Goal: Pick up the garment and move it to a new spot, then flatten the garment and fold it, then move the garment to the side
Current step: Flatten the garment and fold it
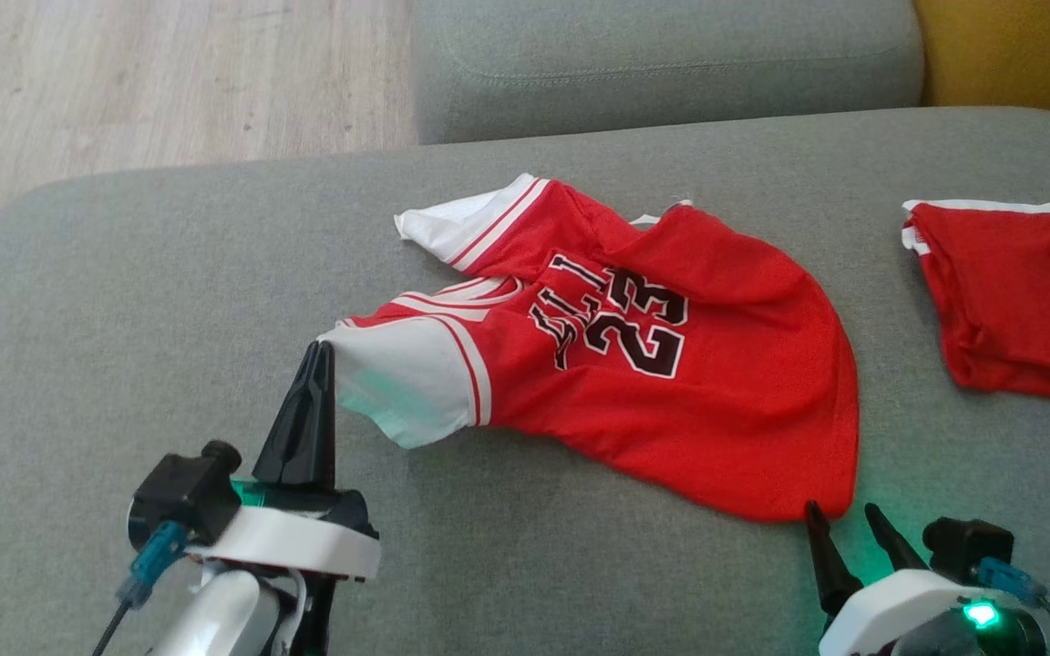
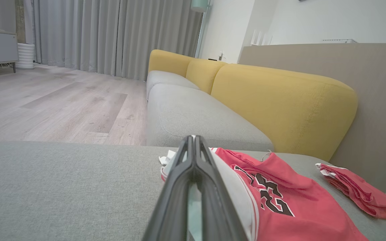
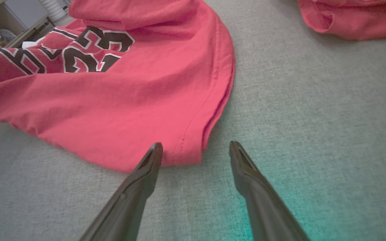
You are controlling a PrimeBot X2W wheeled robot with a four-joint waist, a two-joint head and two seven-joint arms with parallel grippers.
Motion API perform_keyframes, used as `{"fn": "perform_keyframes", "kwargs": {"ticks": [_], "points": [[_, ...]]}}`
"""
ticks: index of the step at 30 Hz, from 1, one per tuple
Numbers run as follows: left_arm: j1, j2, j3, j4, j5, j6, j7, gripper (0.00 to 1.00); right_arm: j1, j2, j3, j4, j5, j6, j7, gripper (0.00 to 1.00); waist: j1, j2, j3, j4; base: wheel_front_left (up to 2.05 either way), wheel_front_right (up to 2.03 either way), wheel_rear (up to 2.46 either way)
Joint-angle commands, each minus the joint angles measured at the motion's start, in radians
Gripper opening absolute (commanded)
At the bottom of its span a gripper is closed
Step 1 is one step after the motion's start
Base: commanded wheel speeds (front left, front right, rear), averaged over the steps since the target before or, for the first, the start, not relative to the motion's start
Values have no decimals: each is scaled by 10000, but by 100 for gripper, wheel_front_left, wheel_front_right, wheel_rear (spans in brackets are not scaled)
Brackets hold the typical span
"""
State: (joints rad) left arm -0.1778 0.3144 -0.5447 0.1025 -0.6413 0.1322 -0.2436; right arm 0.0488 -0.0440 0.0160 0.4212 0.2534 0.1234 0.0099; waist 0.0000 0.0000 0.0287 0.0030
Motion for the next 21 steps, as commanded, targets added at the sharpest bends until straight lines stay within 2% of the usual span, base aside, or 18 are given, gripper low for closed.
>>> {"fn": "perform_keyframes", "kwargs": {"ticks": [1, 10, 11, 12, 13, 21], "points": [[-459, 235, 426, -349, 113, -16, -121, 0, -483, -62, 190, -153, -81, 73, -190, 100, 0, 0, 79, 58, 0, 0, 0], [-622, 239, 352, -301, 112, -38, -77, 0, -1030, -62, 134, 604, -241, 73, -533, 100, 0, 0, 320, 199, 0, 0, 0], [-637, 239, 344, -292, 111, -39, -72, 0, -1072, -62, 150, 666, -244, 73, -532, 92, 0, 0, 336, 204, 0, 0, 0], [-651, 242, 340, -279, 109, -38, -68, 0, -1112, -62, 182, 725, -227, 73, -529, 36, 0, 0, 350, 205, 0, 0, 0], [-664, 247, 342, -263, 104, -34, -65, 0, -1148, -62, 222, 780, -204, 73, -523, 0, 0, 0, 359, 203, 0, 0, 0], [-701, 295, 396, -128, 27, 1, -48, 0, -1275, -62, 468, 847, -143, 73, -676, 0, 0, 0, 249, 135, 0, 0, 0]]}}
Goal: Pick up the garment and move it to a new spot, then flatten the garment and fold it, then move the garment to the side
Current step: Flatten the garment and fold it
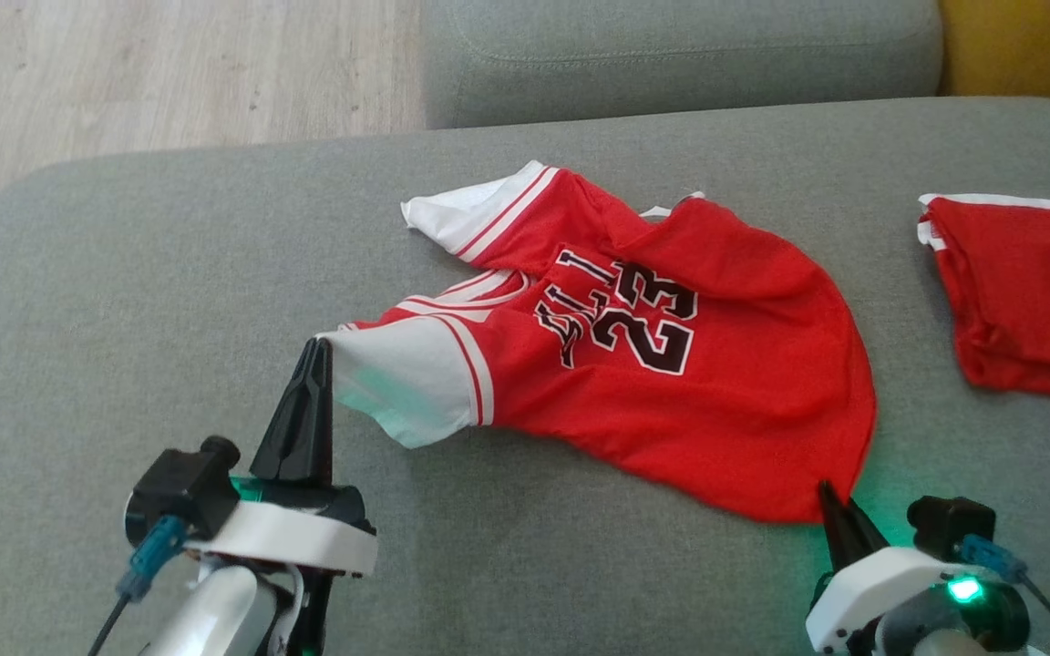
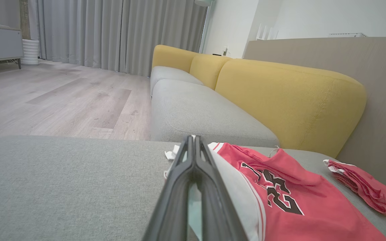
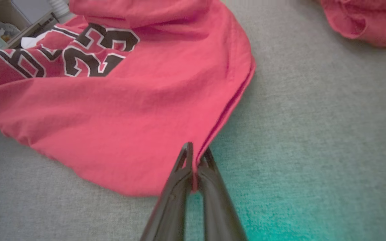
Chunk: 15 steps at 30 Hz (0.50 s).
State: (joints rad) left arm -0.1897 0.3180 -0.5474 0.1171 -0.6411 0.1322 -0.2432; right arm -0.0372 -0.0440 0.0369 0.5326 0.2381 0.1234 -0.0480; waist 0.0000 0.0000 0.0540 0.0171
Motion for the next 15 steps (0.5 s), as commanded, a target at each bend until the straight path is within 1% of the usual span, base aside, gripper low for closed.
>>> {"fn": "perform_keyframes", "kwargs": {"ticks": [1, 4, 7, 12, 15], "points": [[-579, 269, 437, -256, 12, 14, -47, 0, -429, -62, 275, -331, 44, 73, -149, 0, 0, 0, -46, -24, 0, 0, 0], [-549, 258, 574, -279, -171, 21, -48, 0, -473, -62, 353, -708, 182, 73, -306, 0, 0, 0, -215, -89, 0, 0, 0], [-514, 220, 791, -484, -653, -163, 27, 0, -573, -62, 534, -1410, 263, 73, -433, 0, 0, 0, -447, -174, 0, 0, 0], [-938, 429, 1383, -1191, -1166, -171, 255, 0, -1089, -64, 520, -3034, 72, 73, -278, 0, 0, 0, -705, -196, 0, 0, 0], [-1548, 518, 1823, -1713, -1440, -83, 446, 0, -1714, -266, 603, -4076, 21, 73, 19, 0, 0, 0, -800, -163, 0, 0, 0]]}}
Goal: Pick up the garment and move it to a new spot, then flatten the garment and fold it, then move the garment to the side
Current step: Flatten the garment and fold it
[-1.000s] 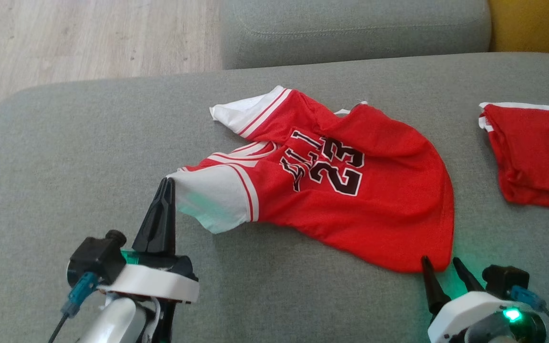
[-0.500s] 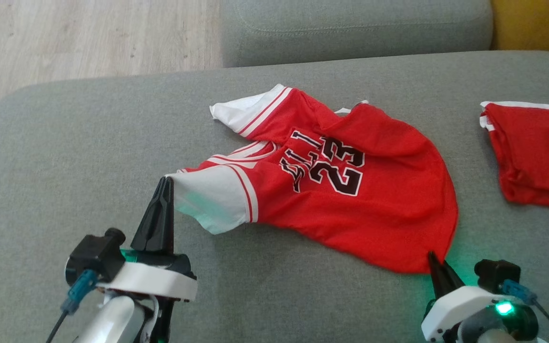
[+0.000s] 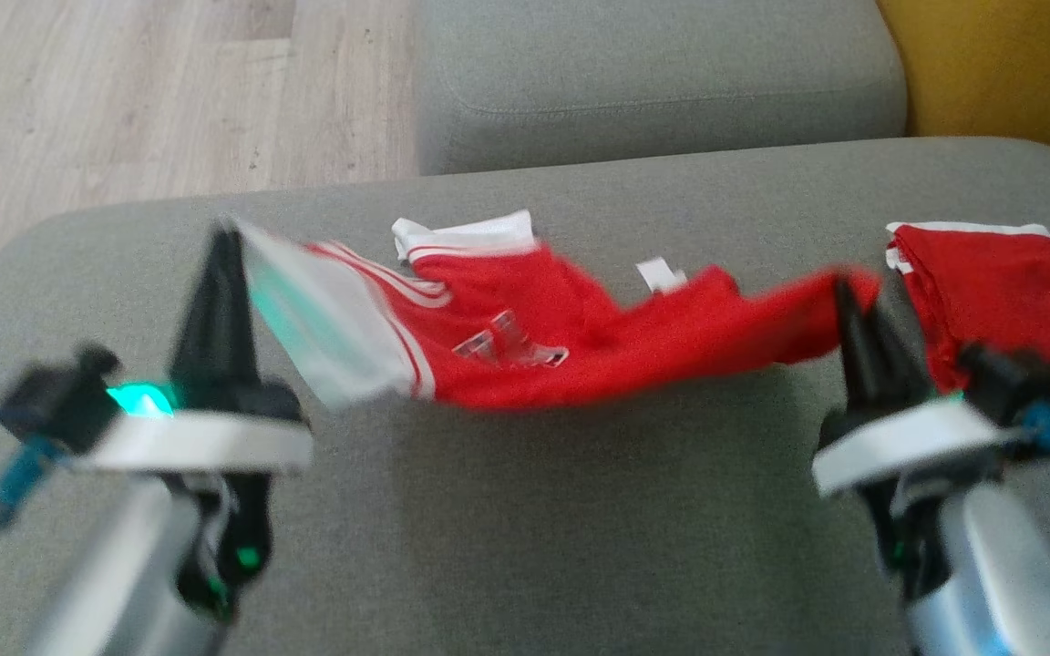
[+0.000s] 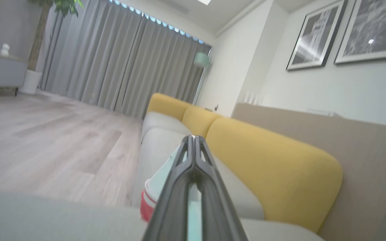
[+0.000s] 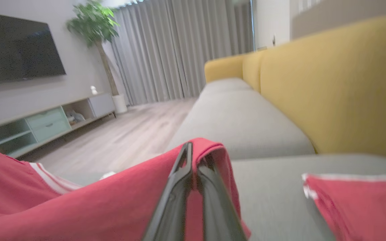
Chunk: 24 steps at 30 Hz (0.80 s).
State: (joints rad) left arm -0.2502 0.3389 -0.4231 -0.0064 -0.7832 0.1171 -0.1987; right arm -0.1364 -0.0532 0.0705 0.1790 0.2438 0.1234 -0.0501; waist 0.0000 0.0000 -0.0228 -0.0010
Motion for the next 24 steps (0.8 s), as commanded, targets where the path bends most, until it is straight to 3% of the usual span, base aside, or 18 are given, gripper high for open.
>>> {"fn": "perform_keyframes", "kwargs": {"ticks": [1, 11, 17, 24], "points": [[-1180, 321, 717, -656, -97, 107, 63, 0, -965, -274, 305, -848, -4, 73, 146, 0, 0, 0, -66, 31, 0, 0, 0], [-3103, 392, 1799, -2428, -527, 743, 543, 0, -3153, -1309, 489, -2446, 273, 73, 899, 0, 0, 0, -229, 208, 0, 0, 0], [-3313, 603, 2281, -3620, -607, 1267, 845, 0, -3211, -1421, 315, -3380, 364, 73, 1458, 0, 0, 0, -130, 274, 0, 0, 0], [-3661, 1215, 2305, -3561, -420, 1358, 1493, 0, -3395, -1562, 268, -3668, 385, 73, 1929, 0, 0, 0, 519, 216, 0, 0, 0]]}}
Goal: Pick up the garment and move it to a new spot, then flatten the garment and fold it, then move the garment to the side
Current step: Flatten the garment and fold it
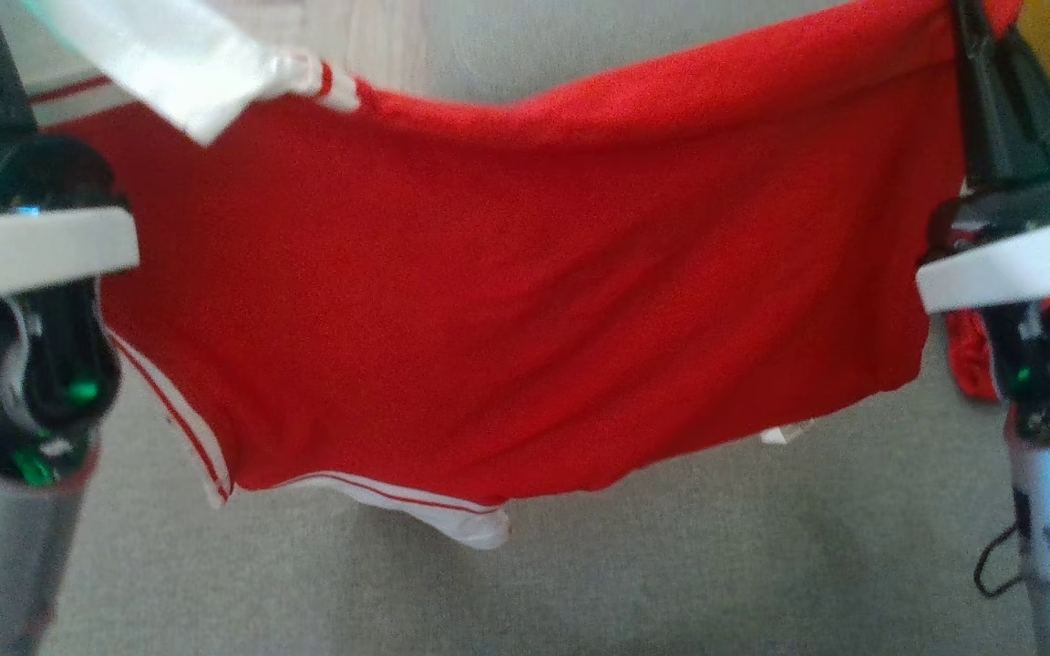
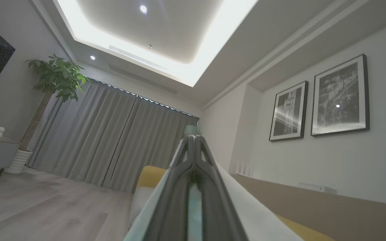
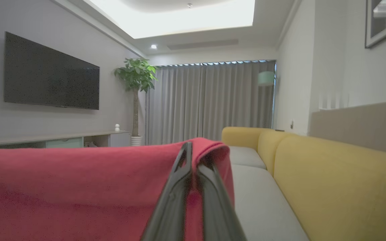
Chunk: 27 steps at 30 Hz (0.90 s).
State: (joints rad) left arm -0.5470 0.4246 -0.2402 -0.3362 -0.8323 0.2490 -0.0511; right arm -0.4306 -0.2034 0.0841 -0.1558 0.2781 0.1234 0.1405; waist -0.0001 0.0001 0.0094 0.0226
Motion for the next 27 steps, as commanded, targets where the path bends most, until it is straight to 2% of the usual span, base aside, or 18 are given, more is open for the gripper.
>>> {"fn": "perform_keyframes", "kwargs": {"ticks": [1, 4, 8, 11, 14, 18, 23, 27], "points": [[-859, 511, 415, -76, 188, -36, 108, 0, -599, 15, 2, -144, 166, 73, 131, 0, 1, -1, 421, -41, 0, 0, 0], [-1591, 626, 113, 743, 297, -406, 314, 0, -1333, -159, -84, 687, 168, 73, 421, 0, 1, -1, 1149, -13, 0, 0, 0], [-3192, 584, -194, 2484, 407, -995, 451, 0, -2971, -336, 40, 2057, 498, 73, 391, 0, 1, -1, 2212, 87, 0, 0, 0], [-4769, 439, -261, 4048, 461, -1436, 396, 0, -4619, -773, 745, 3420, 219, 73, 227, 0, 1, -1, 3067, 106, 0, 0, 0], [-6328, 334, -465, 5623, 866, -1920, 11, 0, -6250, -673, 986, 4799, 327, 73, -508, 0, 1, -1, 3557, 162, 0, 0, 0], [-8046, 143, -569, 7320, 1324, -2335, -773, 0, -8004, -518, 690, 6452, 113, 73, -1927, 0, 1, -1, 3938, 277, 0, 0, 0], [-8786, -83, -1039, 8689, 1977, -3023, -1763, 0, -8650, -519, 532, 8541, -188, 73, -3170, 0, 1, -1, 3942, 479, 0, 0, 0], [-8280, -390, -1325, 9304, 2264, -3350, -2040, 0, -8186, -580, 1116, 9773, 31, 73, -3411, 0, 1, -1, 3836, 619, 0, 0, 0]]}}
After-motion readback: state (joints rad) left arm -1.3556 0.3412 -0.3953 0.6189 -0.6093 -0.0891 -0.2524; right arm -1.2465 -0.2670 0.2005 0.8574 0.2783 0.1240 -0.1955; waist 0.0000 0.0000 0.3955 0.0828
